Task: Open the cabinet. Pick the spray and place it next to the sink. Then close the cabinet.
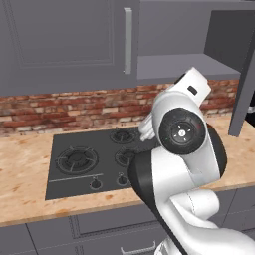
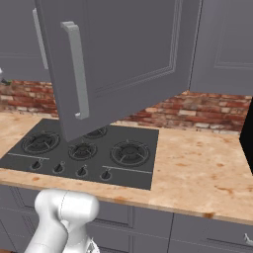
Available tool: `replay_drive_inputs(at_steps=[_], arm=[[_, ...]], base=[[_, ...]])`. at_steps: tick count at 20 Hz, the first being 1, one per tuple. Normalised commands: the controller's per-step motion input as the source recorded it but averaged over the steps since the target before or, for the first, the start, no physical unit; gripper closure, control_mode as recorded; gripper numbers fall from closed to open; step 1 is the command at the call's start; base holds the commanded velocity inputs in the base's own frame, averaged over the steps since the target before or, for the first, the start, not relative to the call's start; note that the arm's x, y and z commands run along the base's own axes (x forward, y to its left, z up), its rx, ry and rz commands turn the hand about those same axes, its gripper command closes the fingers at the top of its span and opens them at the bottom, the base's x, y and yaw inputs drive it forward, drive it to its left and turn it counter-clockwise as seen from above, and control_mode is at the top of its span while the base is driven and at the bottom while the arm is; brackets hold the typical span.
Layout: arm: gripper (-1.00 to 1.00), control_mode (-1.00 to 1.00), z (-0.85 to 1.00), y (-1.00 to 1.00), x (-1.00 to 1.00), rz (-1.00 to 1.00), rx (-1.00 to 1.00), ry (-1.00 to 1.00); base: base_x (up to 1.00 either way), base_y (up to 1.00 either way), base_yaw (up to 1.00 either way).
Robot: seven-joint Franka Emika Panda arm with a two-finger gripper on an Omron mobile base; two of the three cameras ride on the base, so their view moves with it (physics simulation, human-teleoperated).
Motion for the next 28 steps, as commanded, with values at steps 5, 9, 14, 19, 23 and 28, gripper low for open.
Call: replay_drive_inputs(at_steps=[5,9,14,19,23,28], arm=[[-1.00,-1.00,0.00,-0.26,0.00,0.02,-0.02,0.00],[-1.00,-1.00,0.00,-0.28,0.00,0.02,-0.09,0.00],[-1.00,-1.00,0.00,-0.16,0.00,0.00,-0.13,0.02],[-1.00,-1.00,0.00,-0.13,0.00,0.00,-0.16,0.06],[-1.00,-1.00,0.00,-0.26,0.00,0.00,-0.08,0.01],[-1.00,-1.00,0.00,-0.18,0.01,0.00,-0.07,0.00]], base=[[0.00,0.00,0.00],[0.00,0.00,0.00],[0.00,0.00,0.00],[0.00,0.00,0.00],[0.00,0.00,0.00],[0.00,0.00,0.00]])
